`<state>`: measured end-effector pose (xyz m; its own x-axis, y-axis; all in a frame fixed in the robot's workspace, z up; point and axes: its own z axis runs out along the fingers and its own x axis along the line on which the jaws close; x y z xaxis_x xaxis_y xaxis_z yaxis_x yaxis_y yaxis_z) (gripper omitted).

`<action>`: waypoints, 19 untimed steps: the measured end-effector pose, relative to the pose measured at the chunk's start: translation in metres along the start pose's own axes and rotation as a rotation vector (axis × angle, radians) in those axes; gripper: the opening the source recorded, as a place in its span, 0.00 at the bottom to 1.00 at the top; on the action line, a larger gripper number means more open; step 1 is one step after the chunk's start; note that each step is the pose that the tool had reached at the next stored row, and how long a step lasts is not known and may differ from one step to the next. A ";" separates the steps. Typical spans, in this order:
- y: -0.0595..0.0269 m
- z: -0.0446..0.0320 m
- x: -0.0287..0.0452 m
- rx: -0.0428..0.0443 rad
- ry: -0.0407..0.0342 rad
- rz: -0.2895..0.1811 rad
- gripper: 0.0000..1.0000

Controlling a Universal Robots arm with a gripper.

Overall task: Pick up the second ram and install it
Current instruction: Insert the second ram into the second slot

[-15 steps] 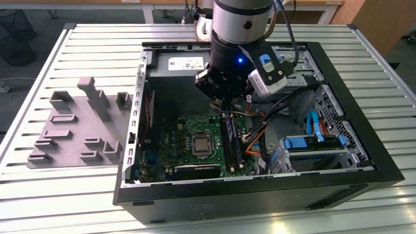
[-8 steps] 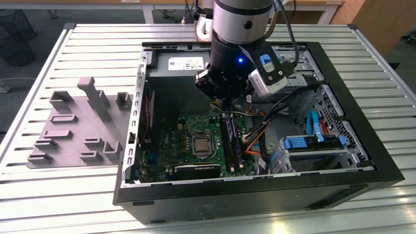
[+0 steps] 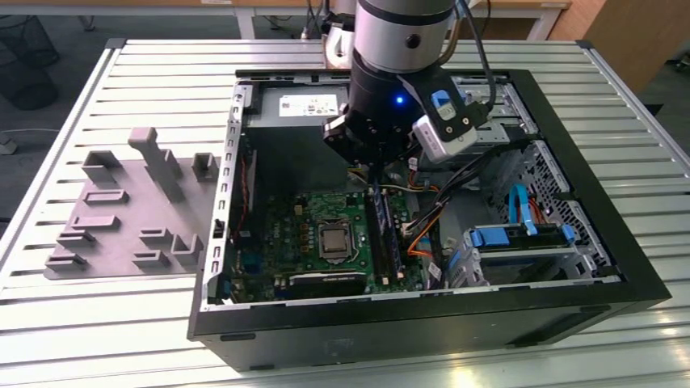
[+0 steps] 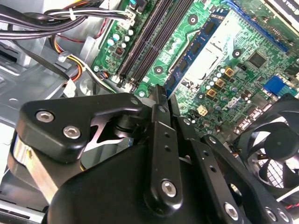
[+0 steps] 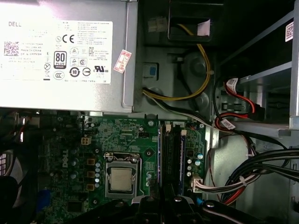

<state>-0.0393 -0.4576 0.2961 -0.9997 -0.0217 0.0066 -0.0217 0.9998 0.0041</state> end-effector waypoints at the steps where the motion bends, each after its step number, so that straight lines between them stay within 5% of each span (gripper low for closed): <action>1: 0.0000 0.0000 0.0000 0.0000 0.0005 0.000 0.14; 19: -0.0001 0.0064 0.0000 -0.0001 0.0005 0.014 0.14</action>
<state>-0.0393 -0.4576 0.2897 -0.9999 -0.0074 0.0071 -0.0074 1.0000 0.0042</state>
